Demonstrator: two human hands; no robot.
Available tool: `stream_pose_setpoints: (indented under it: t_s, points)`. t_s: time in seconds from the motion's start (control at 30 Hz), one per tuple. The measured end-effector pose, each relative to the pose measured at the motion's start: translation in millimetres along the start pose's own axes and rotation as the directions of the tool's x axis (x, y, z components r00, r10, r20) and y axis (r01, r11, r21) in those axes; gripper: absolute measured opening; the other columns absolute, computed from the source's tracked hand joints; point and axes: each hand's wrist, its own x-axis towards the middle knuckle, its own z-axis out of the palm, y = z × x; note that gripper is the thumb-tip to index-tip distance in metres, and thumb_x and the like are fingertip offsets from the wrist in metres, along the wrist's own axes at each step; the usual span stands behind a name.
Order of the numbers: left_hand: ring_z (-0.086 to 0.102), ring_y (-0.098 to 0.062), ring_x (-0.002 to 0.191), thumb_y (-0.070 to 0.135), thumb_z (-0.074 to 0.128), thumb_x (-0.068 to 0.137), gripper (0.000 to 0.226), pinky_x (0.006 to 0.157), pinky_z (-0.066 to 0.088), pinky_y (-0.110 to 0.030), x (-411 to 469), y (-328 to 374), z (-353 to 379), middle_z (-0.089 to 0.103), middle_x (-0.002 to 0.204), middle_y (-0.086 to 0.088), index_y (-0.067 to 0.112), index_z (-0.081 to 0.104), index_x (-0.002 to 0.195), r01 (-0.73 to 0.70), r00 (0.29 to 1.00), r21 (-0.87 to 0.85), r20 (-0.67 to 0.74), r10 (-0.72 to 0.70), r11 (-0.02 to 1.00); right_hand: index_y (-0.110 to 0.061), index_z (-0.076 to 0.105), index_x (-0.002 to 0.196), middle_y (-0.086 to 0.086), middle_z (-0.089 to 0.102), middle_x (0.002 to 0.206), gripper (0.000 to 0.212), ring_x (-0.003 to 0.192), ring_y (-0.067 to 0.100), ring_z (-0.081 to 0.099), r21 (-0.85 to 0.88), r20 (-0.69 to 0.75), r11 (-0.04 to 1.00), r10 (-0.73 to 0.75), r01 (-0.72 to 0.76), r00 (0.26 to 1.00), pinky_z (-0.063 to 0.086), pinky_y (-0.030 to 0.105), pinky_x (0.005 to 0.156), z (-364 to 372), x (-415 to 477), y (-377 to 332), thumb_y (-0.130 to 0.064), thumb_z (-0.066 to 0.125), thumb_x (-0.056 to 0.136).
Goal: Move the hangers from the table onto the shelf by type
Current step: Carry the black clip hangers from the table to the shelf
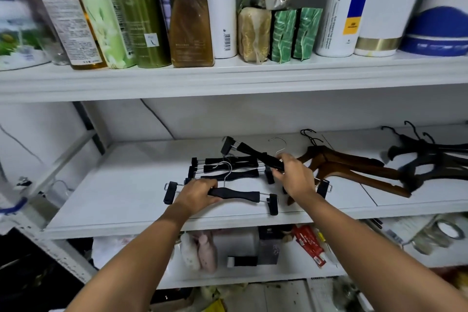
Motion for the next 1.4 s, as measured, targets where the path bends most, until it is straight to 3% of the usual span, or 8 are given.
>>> stream_pose_setpoints:
  t_s: [0.27,0.8,1.07,1.23,1.4]
  points:
    - [0.052,-0.014,0.079,0.042,0.067,0.082,0.028,0.068,0.039,-0.026,14.1,-4.2,15.5,0.065,0.094,-0.001,0.019,0.055,0.092,0.021,1.000,-0.095,0.016,-0.020,0.995,-0.020,0.054,0.118,-0.002,0.063,0.112,0.032,0.094,0.019,0.064,-0.002,0.008,0.999,0.041,-0.041,0.999,0.040,0.027,0.063,7.8,5.9,9.0,-0.036,0.060,0.091]
    - [0.059,-0.024,0.094,0.042,0.066,0.084,0.032,0.079,0.044,-0.031,2.8,-39.0,10.3,0.064,0.103,-0.004,0.015,0.056,0.098,0.136,0.991,-0.075,0.000,-0.137,0.988,-0.019,0.053,0.115,0.001,0.064,0.107,0.028,0.092,0.021,0.062,-0.005,0.081,0.998,-0.057,0.058,0.995,0.040,0.027,0.062,29.6,44.2,2.9,-0.033,0.060,0.091]
    - [0.058,-0.019,0.092,0.046,0.065,0.083,0.034,0.071,0.038,-0.024,-28.6,-77.1,16.8,0.065,0.105,0.000,0.020,0.057,0.104,0.256,0.964,-0.040,0.079,-0.252,0.966,-0.020,0.053,0.121,0.001,0.063,0.112,0.033,0.098,0.021,0.062,0.005,0.148,0.995,-0.097,0.097,0.984,0.046,0.030,0.072,48.0,51.0,-12.3,-0.033,0.059,0.091]
    - [0.056,-0.019,0.087,0.043,0.065,0.084,0.027,0.070,0.040,-0.027,-31.6,-83.0,25.8,0.063,0.102,-0.002,0.021,0.052,0.093,0.266,0.959,-0.056,0.117,-0.258,0.962,-0.021,0.052,0.119,0.000,0.063,0.111,0.031,0.095,0.019,0.062,0.007,0.191,0.995,-0.099,0.100,0.976,0.049,0.030,0.075,59.7,50.4,-24.7,-0.034,0.058,0.092]
    - [0.055,-0.022,0.100,0.037,0.061,0.087,0.031,0.075,0.036,-0.026,-25.2,-82.0,35.5,0.059,0.111,-0.004,0.016,0.055,0.109,0.238,0.962,-0.005,0.139,-0.235,0.971,-0.021,0.052,0.120,-0.001,0.063,0.112,0.032,0.097,0.019,0.062,0.020,0.204,0.991,-0.130,0.129,0.970,0.050,0.031,0.078,64.0,49.8,-32.1,-0.034,0.057,0.092]
